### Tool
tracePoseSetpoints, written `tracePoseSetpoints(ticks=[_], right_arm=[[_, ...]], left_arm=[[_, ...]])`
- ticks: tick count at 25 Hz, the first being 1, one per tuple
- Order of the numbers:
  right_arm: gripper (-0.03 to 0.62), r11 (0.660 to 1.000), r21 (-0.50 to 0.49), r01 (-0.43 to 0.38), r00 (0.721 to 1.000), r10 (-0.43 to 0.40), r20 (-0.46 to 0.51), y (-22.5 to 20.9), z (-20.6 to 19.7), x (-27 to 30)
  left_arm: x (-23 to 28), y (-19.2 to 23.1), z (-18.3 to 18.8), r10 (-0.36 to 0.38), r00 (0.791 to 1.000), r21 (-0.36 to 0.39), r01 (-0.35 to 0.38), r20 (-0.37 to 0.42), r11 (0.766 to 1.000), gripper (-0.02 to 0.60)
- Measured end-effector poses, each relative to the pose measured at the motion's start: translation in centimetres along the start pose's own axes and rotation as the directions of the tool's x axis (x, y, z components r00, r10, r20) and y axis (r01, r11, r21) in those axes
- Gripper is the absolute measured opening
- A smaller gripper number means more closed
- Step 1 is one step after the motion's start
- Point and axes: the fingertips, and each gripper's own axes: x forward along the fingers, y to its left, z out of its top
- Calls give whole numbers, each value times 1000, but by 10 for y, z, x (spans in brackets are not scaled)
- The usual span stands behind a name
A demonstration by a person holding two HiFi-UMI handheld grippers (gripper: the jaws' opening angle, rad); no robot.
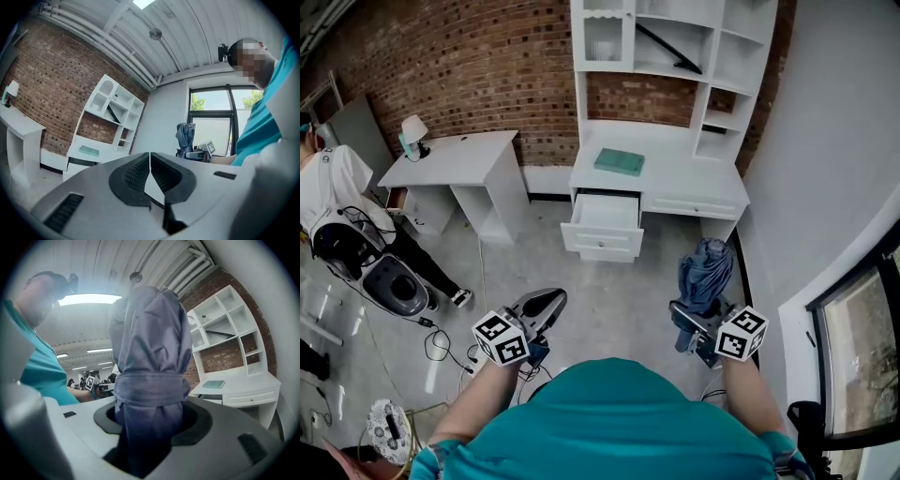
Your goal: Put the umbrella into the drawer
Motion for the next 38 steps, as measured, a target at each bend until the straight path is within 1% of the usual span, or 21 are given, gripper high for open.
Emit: tracePoseSetpoints(ticks=[5, 10, 14, 17, 22, 28, 33, 38], right_arm=[[247, 1000, 14, 1, 1000, -1, 13, -7, -10, -14], [247, 1000, 11, 10, 1000, -10, 9, -11, -13, -20], [247, 999, 18, 28, 1000, -28, 2, -23, -13, -14], [247, 999, 15, 42, 999, -42, -6, -35, -12, 1], [247, 998, 5, 70, 997, -70, -15, -57, -5, 47], [247, 995, 1, 102, 995, -102, -8, -93, 14, 125], [247, 993, 12, 118, 993, -118, -8, -125, 25, 194], [247, 987, 30, 155, 988, -155, 4, -152, 44, 262]], left_arm=[[9, -8, -7, -4, 1000, 1, 4, -3, 1000, 21], [21, -7, -7, -11, 1000, 5, 11, -15, 1000, 21], [35, 6, -9, -35, 999, -2, 35, -23, 999, 21], [45, 27, -10, -48, 998, -21, 47, -28, 999, 21], [61, 81, -7, -90, 996, -34, 89, -25, 995, 21], [91, 171, 11, -137, 990, -41, 136, -15, 990, 21], [109, 243, 23, -159, 987, -40, 158, -32, 987, 21], [120, 315, 38, -195, 978, -50, 192, -67, 980, 21]])
